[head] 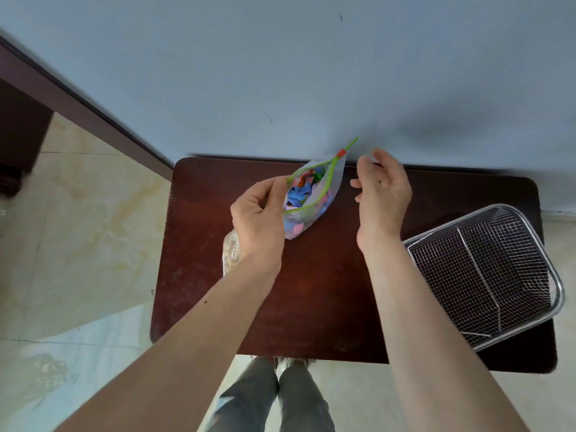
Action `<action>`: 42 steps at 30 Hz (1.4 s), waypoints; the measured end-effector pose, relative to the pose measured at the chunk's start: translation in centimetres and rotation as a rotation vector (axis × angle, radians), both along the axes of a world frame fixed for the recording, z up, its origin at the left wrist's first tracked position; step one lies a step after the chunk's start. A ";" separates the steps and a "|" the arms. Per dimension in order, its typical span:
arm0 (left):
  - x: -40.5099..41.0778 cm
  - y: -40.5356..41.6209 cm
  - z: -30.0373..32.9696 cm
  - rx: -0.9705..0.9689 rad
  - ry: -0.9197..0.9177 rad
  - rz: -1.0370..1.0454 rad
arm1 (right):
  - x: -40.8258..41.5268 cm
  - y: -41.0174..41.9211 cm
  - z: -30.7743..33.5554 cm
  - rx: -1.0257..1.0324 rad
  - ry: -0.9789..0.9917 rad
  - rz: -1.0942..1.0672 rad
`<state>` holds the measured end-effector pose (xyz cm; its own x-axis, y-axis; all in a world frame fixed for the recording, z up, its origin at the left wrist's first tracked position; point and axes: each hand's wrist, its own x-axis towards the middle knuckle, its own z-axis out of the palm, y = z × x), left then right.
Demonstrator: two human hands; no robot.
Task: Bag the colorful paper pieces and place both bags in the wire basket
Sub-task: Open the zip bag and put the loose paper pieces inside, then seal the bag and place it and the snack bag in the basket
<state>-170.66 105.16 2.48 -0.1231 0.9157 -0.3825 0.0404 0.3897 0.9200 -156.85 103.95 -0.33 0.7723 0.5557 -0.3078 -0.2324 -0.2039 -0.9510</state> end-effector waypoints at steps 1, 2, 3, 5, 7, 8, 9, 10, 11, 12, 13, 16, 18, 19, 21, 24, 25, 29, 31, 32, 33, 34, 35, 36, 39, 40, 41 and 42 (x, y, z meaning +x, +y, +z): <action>-0.1 0.4 -0.2 -0.003 0.009 -0.009 | 0.7 0.5 -0.2 -0.047 -0.001 0.055; -0.2 0.7 -0.3 -0.004 0.012 -0.018 | 1.1 0.9 -0.4 -0.078 0.006 0.118; -0.4 1.0 -0.4 -0.006 0.011 -0.029 | 1.5 1.2 -0.6 -0.098 0.016 0.180; -0.5 1.4 -0.7 -0.016 0.000 -0.042 | 2.0 1.6 -0.9 -0.112 0.032 0.285; -0.6 1.9 -0.9 -0.031 0.002 -0.038 | 2.4 1.8 -1.0 -0.092 0.044 0.345; -0.6 2.1 -1.0 -0.040 -0.005 -0.032 | 2.5 1.9 -1.0 -0.073 0.047 0.356; -0.5 2.3 -0.9 -0.047 -0.016 -0.030 | 2.6 1.9 -0.9 -0.054 0.052 0.350; -0.5 2.4 -0.9 -0.050 -0.029 -0.029 | 2.8 1.8 -0.9 -0.039 0.051 0.336; -0.5 2.6 -0.9 -0.049 -0.034 -0.033 | 3.0 1.6 -0.9 -0.027 0.044 0.321; -0.5 2.9 -0.9 -0.048 -0.032 -0.043 | 3.1 1.4 -0.8 -0.024 0.025 0.307; -0.6 3.1 -0.8 -0.046 -0.027 -0.063 | 3.3 1.0 -0.8 -0.019 0.007 0.299; -0.7 3.9 -0.7 -0.029 0.023 -0.181 | 4.0 -0.3 -0.8 0.018 0.012 0.285; -0.8 4.2 -0.7 -0.006 0.100 -0.271 | 4.3 -1.0 -0.6 0.035 0.048 0.258; -0.7 4.2 -0.5 0.003 0.139 -0.311 | 4.4 -1.3 -0.5 0.036 0.062 0.242; -0.5 4.1 -0.2 0.033 0.217 -0.370 | 4.5 -1.8 -0.4 0.044 0.093 0.223; 0.5 3.8 0.6 0.101 0.365 -0.453 | 4.6 -2.2 -0.2 0.047 0.087 0.227; 0.9 3.7 1.0 0.130 0.412 -0.479 | 4.6 -2.3 -0.2 0.046 0.079 0.234; 3.2 2.8 2.2 0.231 0.537 -0.583 | 4.6 -2.6 -0.1 0.051 0.062 0.249; 4.5 2.3 2.2 0.270 0.544 -0.639 | 4.7 -2.6 -0.1 0.057 0.059 0.257; 5.0 2.1 2.1 0.285 0.541 -0.664 | 4.7 -2.7 -0.1 0.061 0.059 0.262; 5.5 2.0 2.0 0.293 0.550 -0.687 | 4.7 -2.7 -0.1 0.064 0.057 0.266; 5.9 1.9 1.9 0.300 0.575 -0.711 | 4.7 -2.8 -0.2 0.063 0.052 0.268; 6.2 1.8 1.8 0.310 0.611 -0.736 | 4.7 -2.9 -0.2 0.062 0.048 0.268; 6.4 1.8 1.6 0.317 0.647 -0.758 | 4.7 -2.9 -0.3 0.061 0.045 0.266; 6.8 1.9 1.4 0.309 0.682 -0.757 | 4.8 -3.2 -0.4 0.070 0.049 0.265; 6.9 2.0 1.3 0.297 0.687 -0.747 | 4.9 -3.2 -0.5 0.072 0.054 0.267; 6.9 2.0 1.3 0.287 0.692 -0.742 | 4.9 -3.3 -0.5 0.074 0.059 0.270; 7.0 2.0 1.2 0.278 0.697 -0.745 | 5.0 -3.3 -0.5 0.074 0.062 0.271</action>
<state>-163.69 107.21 3.70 0.3940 0.8951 -0.2089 0.7367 -0.1717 0.6540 -151.84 100.61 -0.79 0.5731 0.7623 -0.3008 -0.2374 -0.1969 -0.9512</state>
